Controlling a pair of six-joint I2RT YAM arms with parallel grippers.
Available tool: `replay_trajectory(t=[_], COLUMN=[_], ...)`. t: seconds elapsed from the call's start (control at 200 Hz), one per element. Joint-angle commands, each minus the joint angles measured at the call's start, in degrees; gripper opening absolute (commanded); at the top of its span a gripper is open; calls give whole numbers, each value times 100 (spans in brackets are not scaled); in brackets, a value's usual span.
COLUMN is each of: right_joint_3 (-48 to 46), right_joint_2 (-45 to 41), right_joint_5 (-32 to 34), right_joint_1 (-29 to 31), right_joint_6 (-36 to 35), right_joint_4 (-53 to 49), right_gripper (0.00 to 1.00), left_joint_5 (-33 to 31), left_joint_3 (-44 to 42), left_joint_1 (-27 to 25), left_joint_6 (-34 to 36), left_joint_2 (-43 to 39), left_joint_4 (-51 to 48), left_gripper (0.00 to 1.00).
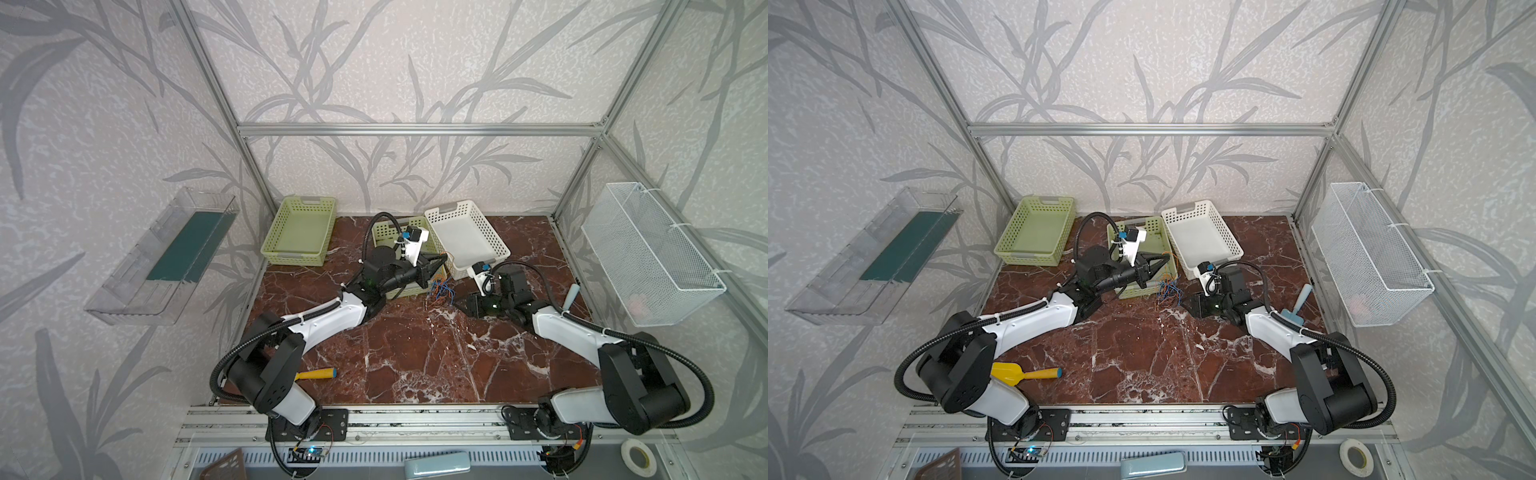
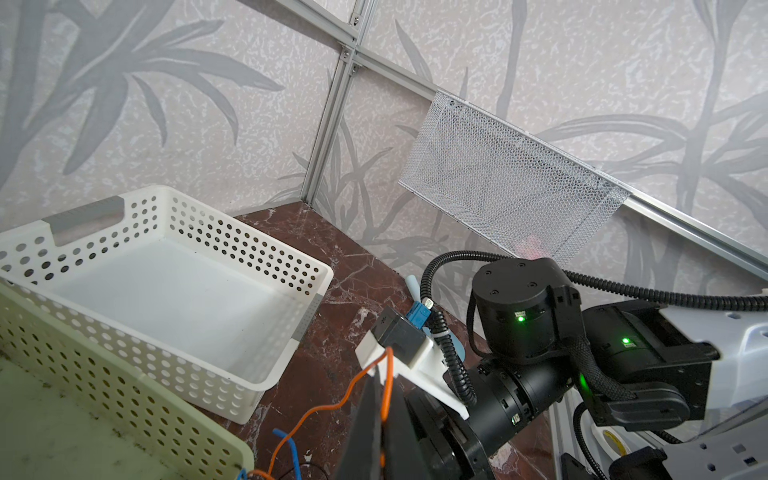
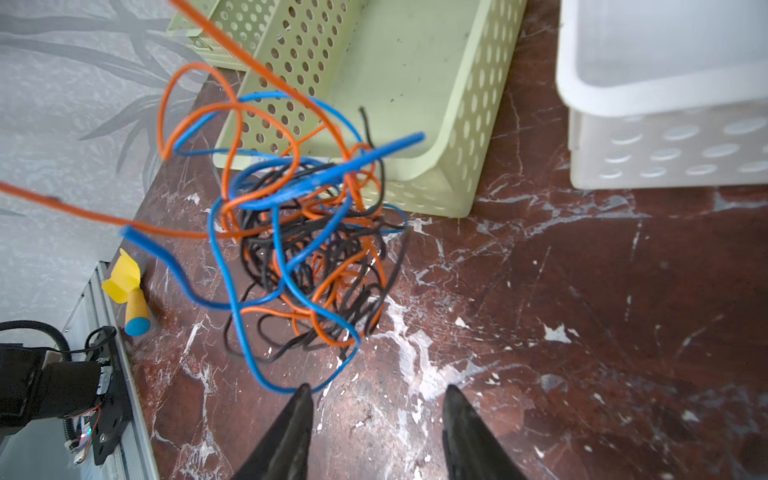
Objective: Untangle the cables
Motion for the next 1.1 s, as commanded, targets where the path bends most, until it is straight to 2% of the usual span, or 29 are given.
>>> replay_trajectory(t=[0.0,0.165,0.31,0.52,0.575,0.625,0.855,1.095], right_joint_3=[-108,-90,-165,-402,-472,-509,-706,-881], right_joint_2=[109,213,270,164,121,96,17,-9], right_joint_5=[-212,-225,-218,-294,-342,-384,-697,-686], right_joint_1=[15,31,41,60,68,85,181,200], right_joint_6=[121,250,267,328,338,340,257,220], right_joint_4=[306,531,701,1251,1425,1532,2048,2467], right_gripper=[50,50,45,25,22,23,37,37], left_joint_5=[101,153,249,326,350,365,622,891], left_joint_3=[-54,-42,-30,-50,-55,-55,-19,7], left_joint_1=[-41,-72,-101,-98,-102,-98,-80,-58], left_joint_6=[-120,-241,-319,-354,-367,-380,-521,-753], left_joint_2=[-168,-125,-127,-120,-110,-101,26,161], left_joint_4=[374,534,638,668,699,730,954,1229], left_gripper=[0,0,0,0,0,0,0,0])
